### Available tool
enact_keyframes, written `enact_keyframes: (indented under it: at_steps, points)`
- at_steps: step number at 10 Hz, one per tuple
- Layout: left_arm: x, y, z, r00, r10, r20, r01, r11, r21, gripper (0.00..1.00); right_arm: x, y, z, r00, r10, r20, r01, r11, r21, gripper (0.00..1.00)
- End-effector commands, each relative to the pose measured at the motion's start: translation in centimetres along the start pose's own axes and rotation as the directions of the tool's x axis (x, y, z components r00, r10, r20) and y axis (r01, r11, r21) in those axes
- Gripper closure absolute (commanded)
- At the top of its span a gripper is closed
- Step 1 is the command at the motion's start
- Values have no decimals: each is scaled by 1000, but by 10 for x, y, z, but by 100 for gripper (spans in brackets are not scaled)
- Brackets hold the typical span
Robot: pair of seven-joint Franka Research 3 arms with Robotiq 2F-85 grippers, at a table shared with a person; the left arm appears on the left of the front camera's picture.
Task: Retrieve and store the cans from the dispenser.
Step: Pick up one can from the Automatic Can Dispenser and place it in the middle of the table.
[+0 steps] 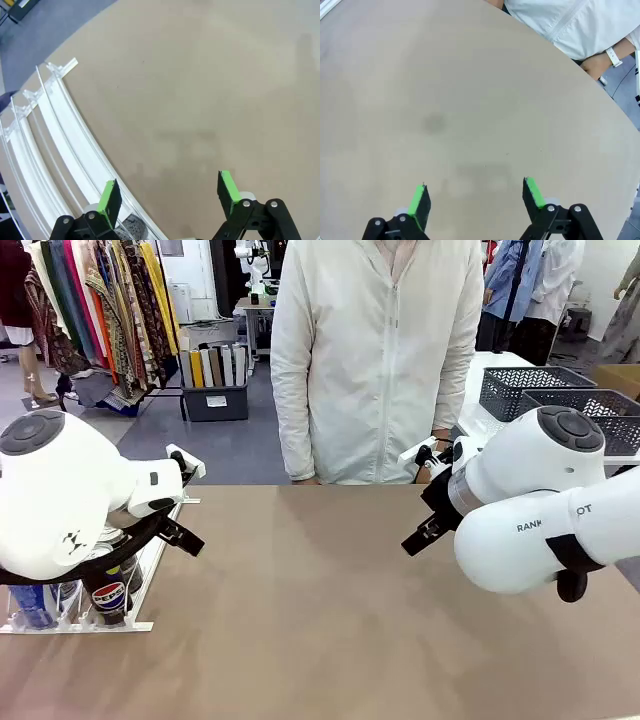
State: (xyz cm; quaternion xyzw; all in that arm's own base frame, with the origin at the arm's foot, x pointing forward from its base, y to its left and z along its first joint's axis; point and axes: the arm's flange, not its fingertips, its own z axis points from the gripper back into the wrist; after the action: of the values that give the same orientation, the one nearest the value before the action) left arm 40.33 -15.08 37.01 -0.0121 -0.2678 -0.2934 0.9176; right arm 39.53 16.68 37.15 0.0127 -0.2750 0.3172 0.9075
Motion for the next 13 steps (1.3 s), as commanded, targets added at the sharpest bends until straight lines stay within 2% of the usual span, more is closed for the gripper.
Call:
enact_keyframes:
  at_steps: [1,13]
  points:
    - [0,0,0,1000,0,1,0,1000,0,0,0,0,0,1000,0,0,0,1000,0,0]
    - [0,0,0,1000,0,1,0,1000,0,0,0,0,0,1000,0,0,0,1000,0,0]
